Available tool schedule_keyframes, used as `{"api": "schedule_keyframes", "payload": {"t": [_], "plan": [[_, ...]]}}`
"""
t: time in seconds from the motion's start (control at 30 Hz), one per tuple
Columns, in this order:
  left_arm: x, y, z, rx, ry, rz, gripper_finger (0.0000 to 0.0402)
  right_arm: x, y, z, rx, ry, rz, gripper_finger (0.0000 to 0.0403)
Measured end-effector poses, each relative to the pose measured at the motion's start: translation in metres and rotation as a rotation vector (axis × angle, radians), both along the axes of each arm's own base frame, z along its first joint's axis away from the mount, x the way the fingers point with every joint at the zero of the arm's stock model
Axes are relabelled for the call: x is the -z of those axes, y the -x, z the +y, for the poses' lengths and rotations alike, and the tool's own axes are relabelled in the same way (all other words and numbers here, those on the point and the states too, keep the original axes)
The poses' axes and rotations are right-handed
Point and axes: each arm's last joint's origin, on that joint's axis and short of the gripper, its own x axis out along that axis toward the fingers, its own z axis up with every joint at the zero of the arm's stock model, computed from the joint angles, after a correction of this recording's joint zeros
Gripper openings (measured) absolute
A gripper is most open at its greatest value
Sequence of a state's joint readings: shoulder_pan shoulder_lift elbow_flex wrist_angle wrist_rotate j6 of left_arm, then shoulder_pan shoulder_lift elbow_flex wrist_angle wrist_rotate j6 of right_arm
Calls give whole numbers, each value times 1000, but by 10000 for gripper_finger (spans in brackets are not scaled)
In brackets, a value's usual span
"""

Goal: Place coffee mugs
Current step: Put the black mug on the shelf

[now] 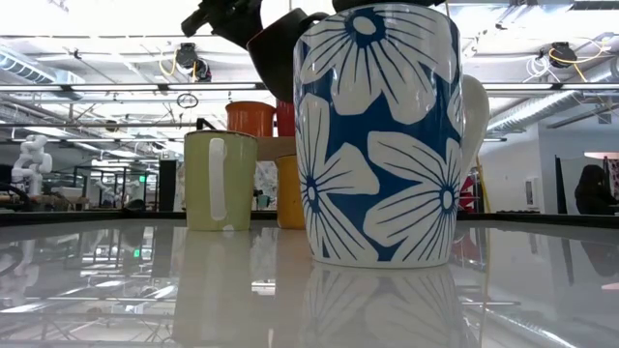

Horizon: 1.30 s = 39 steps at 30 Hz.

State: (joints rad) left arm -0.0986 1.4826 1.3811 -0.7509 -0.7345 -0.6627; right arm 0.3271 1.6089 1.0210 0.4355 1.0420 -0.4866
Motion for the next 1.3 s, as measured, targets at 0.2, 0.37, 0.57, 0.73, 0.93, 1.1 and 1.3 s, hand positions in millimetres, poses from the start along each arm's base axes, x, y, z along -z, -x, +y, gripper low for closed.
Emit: {"api": "schedule_keyframes", "payload": {"t": [0.2,0.37,0.57,0.73,0.93,1.1,1.3], "plan": [[0,0,-4,35,-29,26,38,0,0,0,-1,3,3,65],[1,-1,-10,90,-47,62,85,0,0,0,-3,12,11,59],[0,-1,-17,121,-79,62,211,0,0,0,-4,14,9,63],[-7,-2,-27,173,-205,69,295,0,0,-1,5,28,21,61],[-40,24,-44,270,-311,0,304,0,0,-1,7,36,29,59],[-62,51,-53,327,-319,-72,284,-3,1,-1,0,36,22,54],[-63,69,-64,379,-303,-51,266,-16,8,0,-6,25,-12,28]]}}
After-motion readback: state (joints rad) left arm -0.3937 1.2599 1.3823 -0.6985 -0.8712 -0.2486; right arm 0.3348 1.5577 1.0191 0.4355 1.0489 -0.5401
